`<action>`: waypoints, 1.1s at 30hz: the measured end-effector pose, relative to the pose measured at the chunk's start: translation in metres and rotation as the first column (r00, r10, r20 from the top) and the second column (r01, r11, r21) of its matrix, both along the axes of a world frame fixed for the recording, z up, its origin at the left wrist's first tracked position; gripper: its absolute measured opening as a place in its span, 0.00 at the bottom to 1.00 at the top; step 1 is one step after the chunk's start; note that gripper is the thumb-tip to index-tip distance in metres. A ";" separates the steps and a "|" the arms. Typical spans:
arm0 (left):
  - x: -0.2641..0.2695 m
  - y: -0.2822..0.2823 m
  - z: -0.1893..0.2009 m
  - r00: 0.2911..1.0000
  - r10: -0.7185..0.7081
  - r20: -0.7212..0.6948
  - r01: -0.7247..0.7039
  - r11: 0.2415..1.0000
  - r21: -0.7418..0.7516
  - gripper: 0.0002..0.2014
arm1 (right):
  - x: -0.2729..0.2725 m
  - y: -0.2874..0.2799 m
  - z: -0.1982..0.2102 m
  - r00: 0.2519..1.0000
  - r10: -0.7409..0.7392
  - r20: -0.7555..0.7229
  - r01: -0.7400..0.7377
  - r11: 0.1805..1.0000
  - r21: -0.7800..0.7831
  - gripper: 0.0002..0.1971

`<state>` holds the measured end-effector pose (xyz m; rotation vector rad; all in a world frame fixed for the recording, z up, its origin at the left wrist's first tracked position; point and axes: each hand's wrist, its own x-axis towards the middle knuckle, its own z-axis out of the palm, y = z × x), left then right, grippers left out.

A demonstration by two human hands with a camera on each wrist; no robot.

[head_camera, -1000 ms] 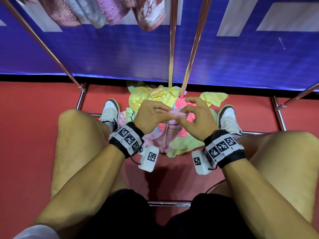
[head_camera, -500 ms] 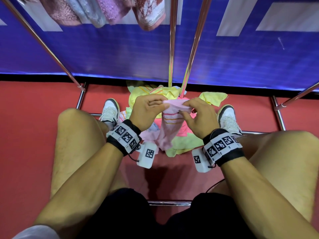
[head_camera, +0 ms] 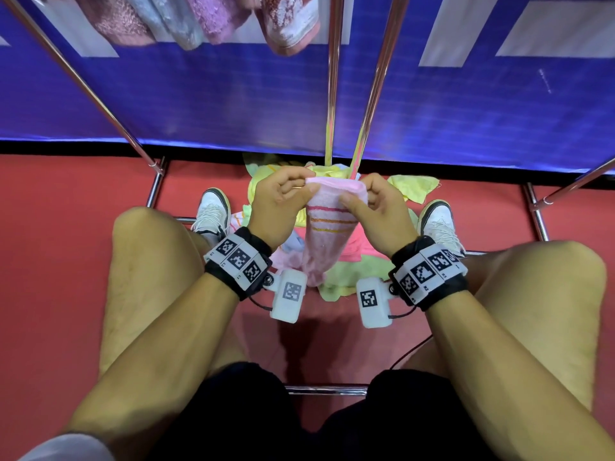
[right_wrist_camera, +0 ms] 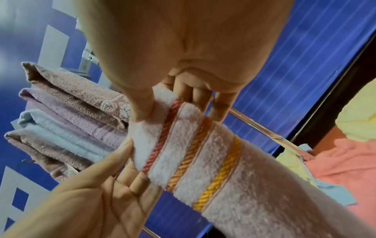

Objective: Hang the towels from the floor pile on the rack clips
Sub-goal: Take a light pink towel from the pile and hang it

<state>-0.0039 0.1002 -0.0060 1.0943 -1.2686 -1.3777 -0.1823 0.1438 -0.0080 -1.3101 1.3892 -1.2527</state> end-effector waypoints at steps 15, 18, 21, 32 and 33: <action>0.007 -0.006 0.031 0.990 0.119 -0.072 -0.117 0.993 0.031 0.09 | 0.022 -0.014 0.035 0.993 -0.106 -0.057 0.099 0.989 -0.107 0.04; 0.009 -0.008 0.054 0.994 0.097 -0.058 -0.097 0.995 -0.011 0.09 | 0.024 -0.015 0.056 0.991 -0.124 -0.055 0.116 0.985 -0.126 0.07; 0.008 -0.012 0.087 0.995 0.083 -0.046 -0.086 0.994 -0.064 0.08 | 0.023 -0.019 0.088 0.990 -0.130 -0.052 0.120 0.979 -0.162 0.07; 0.001 -0.039 0.264 0.988 0.040 -0.149 -0.082 0.954 -0.288 0.08 | 0.022 -0.042 0.268 0.989 -0.145 -0.040 0.113 0.890 -0.442 0.01; 0.001 -0.042 0.281 0.986 0.038 -0.161 -0.087 0.949 -0.304 0.08 | 0.022 -0.043 0.285 0.989 -0.144 -0.033 0.113 0.882 -0.457 0.01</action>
